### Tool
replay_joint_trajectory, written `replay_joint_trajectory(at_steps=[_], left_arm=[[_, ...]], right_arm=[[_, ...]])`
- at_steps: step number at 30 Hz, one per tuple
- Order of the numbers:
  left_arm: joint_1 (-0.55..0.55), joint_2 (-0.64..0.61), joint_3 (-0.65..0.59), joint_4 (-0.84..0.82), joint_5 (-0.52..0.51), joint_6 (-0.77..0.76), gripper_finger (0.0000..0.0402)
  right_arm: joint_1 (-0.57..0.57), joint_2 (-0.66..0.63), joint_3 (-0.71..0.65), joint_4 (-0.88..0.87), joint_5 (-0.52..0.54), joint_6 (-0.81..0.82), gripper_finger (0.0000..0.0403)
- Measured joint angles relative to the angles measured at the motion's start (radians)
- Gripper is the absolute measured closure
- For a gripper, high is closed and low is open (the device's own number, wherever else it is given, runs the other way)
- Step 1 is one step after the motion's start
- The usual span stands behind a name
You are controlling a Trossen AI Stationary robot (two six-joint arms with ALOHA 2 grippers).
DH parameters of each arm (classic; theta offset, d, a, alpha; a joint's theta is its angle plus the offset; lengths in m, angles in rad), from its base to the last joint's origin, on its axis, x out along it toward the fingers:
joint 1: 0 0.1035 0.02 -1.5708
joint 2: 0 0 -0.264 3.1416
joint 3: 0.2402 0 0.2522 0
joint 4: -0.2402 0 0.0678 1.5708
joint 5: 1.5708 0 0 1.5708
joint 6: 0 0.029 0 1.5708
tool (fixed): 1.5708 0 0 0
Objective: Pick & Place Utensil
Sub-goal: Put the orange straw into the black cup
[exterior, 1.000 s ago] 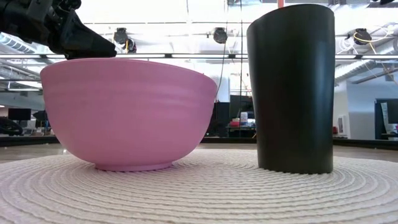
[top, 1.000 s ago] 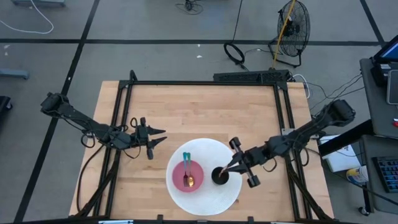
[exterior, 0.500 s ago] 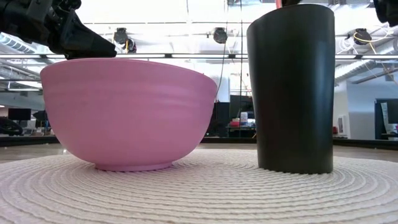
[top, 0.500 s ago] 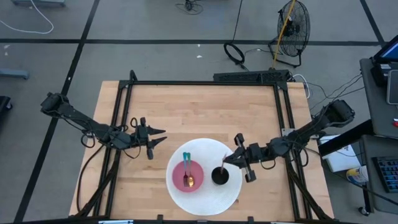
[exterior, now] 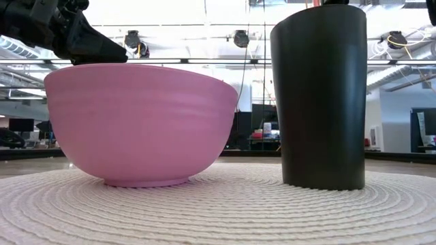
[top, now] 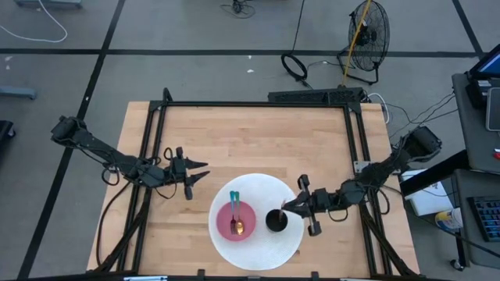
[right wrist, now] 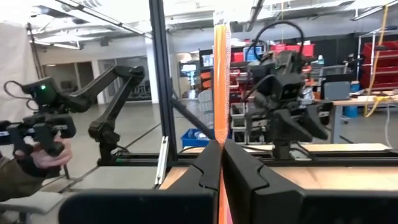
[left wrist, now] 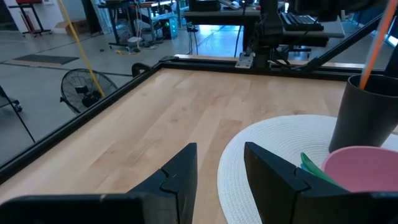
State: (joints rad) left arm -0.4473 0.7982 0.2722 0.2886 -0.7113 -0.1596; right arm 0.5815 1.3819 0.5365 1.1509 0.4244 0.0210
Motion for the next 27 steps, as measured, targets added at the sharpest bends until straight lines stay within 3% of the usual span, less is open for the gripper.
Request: replay_joint_trajectory(at_steps=[11,27], left_arm=[[0.000,0.000,0.000,0.000,-0.003,0.000,0.0266],[0.000,0.000,0.000,-0.008,-0.003,0.004,0.0266]], right_arm=[[0.003,0.137,0.000,0.134,-0.002,0.004,0.0403],[0.003,0.139,0.000,0.067,-0.006,0.008,0.0390]])
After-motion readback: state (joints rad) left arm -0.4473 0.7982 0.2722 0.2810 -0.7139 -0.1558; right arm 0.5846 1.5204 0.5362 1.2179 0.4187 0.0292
